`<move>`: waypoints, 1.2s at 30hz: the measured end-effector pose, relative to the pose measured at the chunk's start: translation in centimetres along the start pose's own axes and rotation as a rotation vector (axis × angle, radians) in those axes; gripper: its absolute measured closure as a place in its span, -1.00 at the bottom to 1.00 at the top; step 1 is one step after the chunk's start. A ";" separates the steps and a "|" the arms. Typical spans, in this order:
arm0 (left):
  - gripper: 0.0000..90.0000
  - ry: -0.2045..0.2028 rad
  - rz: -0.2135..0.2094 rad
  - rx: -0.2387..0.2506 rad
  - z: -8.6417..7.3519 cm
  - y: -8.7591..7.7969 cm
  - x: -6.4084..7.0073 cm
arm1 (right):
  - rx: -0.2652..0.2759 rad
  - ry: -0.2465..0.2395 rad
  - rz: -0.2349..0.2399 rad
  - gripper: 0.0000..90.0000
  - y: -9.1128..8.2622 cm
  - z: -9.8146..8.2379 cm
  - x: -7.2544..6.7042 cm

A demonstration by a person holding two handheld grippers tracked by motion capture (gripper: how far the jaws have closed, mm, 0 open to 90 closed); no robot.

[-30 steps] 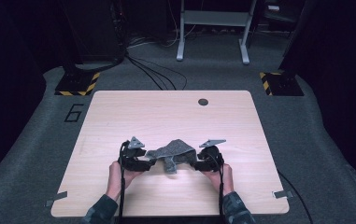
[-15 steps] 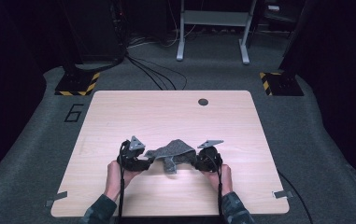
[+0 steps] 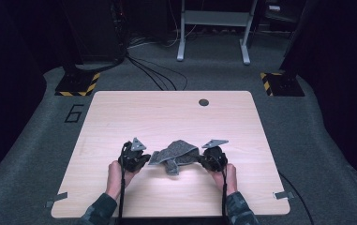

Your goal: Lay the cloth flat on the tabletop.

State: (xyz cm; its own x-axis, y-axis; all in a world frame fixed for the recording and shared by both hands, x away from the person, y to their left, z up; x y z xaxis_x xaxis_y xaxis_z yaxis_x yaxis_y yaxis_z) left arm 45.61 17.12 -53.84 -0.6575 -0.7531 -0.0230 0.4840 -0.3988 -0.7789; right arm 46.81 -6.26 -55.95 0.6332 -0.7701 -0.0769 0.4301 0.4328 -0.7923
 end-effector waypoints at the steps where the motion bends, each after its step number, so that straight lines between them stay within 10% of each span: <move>1: 1.00 -0.008 -0.004 -0.001 0.0 -0.2 -0.1 | 0.007 0.000 -0.007 0.95 -0.4 0.1 0.3; 4: 0.91 -0.030 -0.029 0.026 0.4 -0.9 -0.3 | 0.023 0.019 -0.014 0.95 -1.5 0.6 0.8; 6: 0.42 -0.045 -0.044 0.042 0.6 -1.4 0.3 | 0.030 0.007 -0.022 0.95 -2.0 0.9 0.8; 11: -0.01 0.033 -0.085 0.022 0.2 -1.8 3.7 | 0.027 -0.004 -0.023 0.94 -2.1 1.1 0.0; 17: -0.24 0.091 -0.034 -0.047 -1.2 0.6 5.5 | 0.031 -0.013 -0.013 0.94 -2.0 1.2 -0.4; 20: -0.14 0.076 -0.010 -0.067 -1.6 1.9 5.0 | 0.029 -0.015 -0.013 0.94 -2.0 1.1 -0.4; 26: 0.86 0.113 0.016 -0.025 -0.8 1.9 4.8 | 0.022 0.000 -0.007 0.94 -2.1 0.9 -0.1; 36: 0.95 0.078 0.061 0.017 1.9 -1.0 0.7 | 0.022 -0.025 -0.067 0.94 -3.3 1.8 1.6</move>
State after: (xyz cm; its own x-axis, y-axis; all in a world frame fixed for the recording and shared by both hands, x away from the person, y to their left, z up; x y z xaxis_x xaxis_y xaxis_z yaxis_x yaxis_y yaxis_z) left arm 45.79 15.99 -51.92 -0.6690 -0.7335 -0.1198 0.5340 -0.3622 -0.7640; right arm 47.54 -8.04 -52.37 0.6181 -0.7860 -0.0090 0.4861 0.3912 -0.7814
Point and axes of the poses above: each handheld gripper's, and its own axes: y roughly forward along the jaws, z roughly out of its top, x roughly to its right, the point moved 9 cm from there along y, roughly forward along the jaws, and after that the axes turned 6 degrees about -x, right-handed, at the moved point
